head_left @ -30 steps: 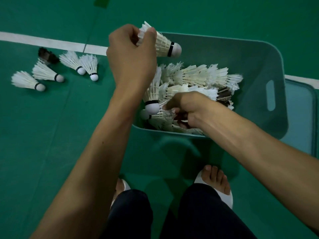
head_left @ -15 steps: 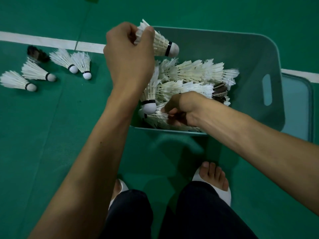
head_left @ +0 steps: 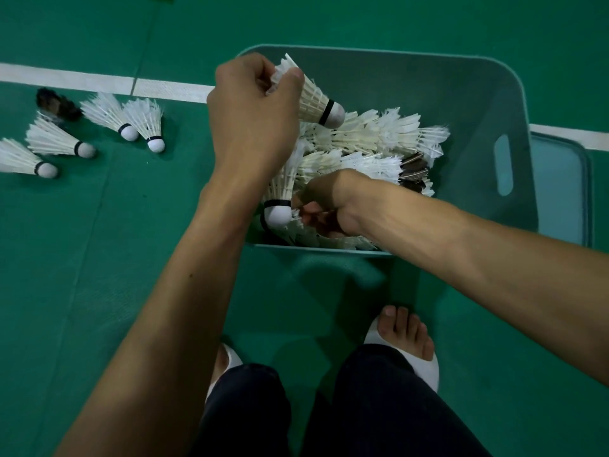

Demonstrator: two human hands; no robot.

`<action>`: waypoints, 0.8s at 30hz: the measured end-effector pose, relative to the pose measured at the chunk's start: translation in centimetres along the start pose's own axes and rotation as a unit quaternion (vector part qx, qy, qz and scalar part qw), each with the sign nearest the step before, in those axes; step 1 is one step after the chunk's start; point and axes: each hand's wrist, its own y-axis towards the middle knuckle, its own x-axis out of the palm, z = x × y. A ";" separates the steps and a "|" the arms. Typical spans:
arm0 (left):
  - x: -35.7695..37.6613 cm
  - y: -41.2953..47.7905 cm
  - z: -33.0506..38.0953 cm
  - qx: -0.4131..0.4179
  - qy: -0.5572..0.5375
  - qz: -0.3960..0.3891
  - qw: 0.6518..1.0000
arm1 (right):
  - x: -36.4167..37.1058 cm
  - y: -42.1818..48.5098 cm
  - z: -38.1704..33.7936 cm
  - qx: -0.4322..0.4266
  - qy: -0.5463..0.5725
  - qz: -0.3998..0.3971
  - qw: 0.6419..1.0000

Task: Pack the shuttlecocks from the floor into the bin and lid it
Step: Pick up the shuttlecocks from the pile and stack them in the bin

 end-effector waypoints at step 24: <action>-0.1 -0.3 0.2 0.001 -0.010 -0.010 1.000 | 0.1 -0.6 -0.1 0.025 0.099 0.008 0.995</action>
